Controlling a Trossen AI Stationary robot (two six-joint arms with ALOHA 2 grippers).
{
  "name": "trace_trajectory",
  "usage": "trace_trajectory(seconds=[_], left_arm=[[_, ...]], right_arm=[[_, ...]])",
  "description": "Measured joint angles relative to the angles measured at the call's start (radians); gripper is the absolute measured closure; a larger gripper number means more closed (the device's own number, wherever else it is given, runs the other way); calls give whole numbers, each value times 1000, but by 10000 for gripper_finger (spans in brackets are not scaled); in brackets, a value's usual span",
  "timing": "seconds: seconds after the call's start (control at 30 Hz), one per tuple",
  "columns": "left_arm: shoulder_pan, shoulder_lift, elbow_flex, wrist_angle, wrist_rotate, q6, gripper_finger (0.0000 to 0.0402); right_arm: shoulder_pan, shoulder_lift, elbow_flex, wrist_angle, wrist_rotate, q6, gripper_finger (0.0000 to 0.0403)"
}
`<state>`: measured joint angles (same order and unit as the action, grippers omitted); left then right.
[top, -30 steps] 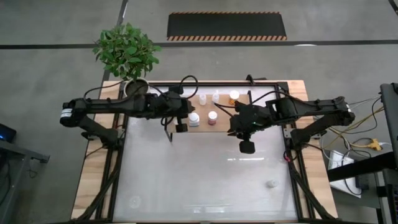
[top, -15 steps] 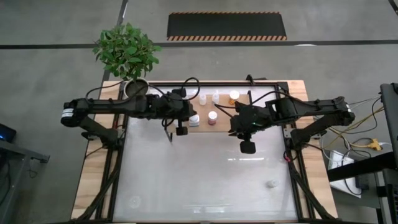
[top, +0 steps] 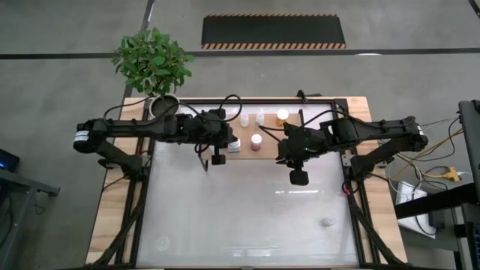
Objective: Pick and place medicine bottles onto shelf by color
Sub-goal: Adjust the pill bottles on the shelf
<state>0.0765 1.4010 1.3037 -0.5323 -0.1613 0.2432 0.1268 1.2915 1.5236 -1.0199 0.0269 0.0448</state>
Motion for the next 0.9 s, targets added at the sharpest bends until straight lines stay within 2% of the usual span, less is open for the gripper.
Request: trace_trajectory(seconds=[0.17, 0.9], left_arm=[[-1, 0, 0, 0, 47, 2, 402], [0, -1, 0, 12, 41, -1, 402]], right_arm=[[0, 0, 0, 0, 0, 0, 364], [0, 0, 0, -3, -1, 0, 364]])
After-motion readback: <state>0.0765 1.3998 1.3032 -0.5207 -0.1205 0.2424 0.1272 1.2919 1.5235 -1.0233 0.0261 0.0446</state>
